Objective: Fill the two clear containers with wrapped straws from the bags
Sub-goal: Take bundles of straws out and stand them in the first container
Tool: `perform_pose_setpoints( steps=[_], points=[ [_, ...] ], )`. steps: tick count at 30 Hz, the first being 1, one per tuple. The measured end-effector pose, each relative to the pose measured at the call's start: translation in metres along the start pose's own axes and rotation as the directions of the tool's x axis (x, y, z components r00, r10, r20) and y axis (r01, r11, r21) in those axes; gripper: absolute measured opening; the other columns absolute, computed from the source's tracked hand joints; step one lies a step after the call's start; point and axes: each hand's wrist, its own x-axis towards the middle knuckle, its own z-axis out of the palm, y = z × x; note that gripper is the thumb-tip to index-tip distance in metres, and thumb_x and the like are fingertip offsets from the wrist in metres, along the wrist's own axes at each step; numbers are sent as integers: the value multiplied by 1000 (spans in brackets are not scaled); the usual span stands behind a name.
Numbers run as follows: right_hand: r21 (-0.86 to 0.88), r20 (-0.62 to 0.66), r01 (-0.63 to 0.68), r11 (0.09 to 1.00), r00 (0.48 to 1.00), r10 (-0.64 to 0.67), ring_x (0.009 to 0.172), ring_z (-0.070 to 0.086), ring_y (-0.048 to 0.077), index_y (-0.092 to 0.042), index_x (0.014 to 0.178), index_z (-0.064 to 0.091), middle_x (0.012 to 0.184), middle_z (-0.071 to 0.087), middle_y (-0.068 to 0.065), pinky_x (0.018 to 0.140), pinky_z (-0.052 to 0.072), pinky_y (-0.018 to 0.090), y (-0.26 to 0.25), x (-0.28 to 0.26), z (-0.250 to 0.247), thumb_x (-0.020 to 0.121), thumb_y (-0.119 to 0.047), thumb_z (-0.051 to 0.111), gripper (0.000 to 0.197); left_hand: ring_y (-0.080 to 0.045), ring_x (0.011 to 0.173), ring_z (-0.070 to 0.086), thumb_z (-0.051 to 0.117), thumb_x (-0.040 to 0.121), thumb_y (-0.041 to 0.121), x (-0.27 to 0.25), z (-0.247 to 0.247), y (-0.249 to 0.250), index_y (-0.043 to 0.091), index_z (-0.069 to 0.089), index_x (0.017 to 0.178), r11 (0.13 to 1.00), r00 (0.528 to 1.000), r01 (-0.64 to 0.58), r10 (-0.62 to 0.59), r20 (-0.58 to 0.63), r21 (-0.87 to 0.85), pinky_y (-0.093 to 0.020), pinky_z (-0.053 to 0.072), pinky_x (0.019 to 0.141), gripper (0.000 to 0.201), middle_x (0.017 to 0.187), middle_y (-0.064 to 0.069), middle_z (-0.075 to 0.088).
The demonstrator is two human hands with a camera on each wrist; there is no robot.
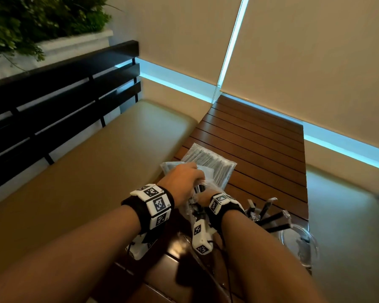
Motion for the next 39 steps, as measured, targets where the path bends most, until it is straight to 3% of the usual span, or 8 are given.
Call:
perform_pose_setpoints(
  steps=[8,10,14,17,20,25,32,39],
  points=[
    [52,24,-114,992,993,113,65,46,16,-11,106,50,81,50,8,54,35,24,-1,-13,-19,98,-10,46,8,-22,88,59,58,94,11,5,-6,-3,12,73,102,998,996,-7,2,-93,-56,-37,51,80,17,99,-5,62],
    [31,43,-111,993,993,110,85,50,22,-7,97,53,94,50,14,68,37,25,0,-18,-32,103,-9,39,15,-23,90,60,59,93,11,11,-7,-3,12,73,101,998,990,-16,7,-142,-62,-39,53,81,16,101,-6,63],
    [176,-10,-60,983,998,62,120,52,37,1,132,51,131,53,26,88,41,30,-5,-25,-51,105,-6,33,33,-25,86,60,59,90,14,27,-6,-3,18,71,96,999,977,-4,-3,-214,-33,-41,54,78,14,98,-3,63],
    [271,-96,-119,955,984,150,79,55,29,-5,94,56,87,56,16,63,43,28,1,-24,-58,101,-11,41,18,-26,82,60,54,95,29,36,-1,-3,23,69,94,983,975,164,-149,-162,80,-40,54,76,16,94,-1,59],
    [239,-89,-164,957,978,190,76,59,29,-10,76,53,78,58,11,66,49,33,6,-30,-63,94,-13,49,19,-25,80,62,54,95,38,42,9,-2,21,69,88,952,953,294,-284,-109,90,-39,56,76,24,89,-2,59],
    [115,-129,-153,982,977,167,93,68,30,-9,94,58,98,68,13,80,58,39,6,-46,-79,92,-18,55,10,-26,83,62,55,96,32,55,20,8,13,71,91,934,933,358,-357,-36,0,-32,52,72,26,93,-9,68],
    [-213,-13,-87,973,996,87,69,59,19,-7,106,61,83,63,5,58,48,26,9,-92,-125,94,-24,58,20,-24,77,59,59,94,35,74,16,28,13,74,94,915,913,399,-402,-63,-54,-29,48,68,27,97,-10,71],
    [-177,81,-13,984,996,28,59,56,11,-13,111,63,78,63,0,55,48,22,42,-156,-167,95,-30,60,24,-31,81,64,61,91,39,84,16,17,6,73,95,843,848,525,-529,-6,-120,-33,53,68,35,93,-15,71]
  ],
)
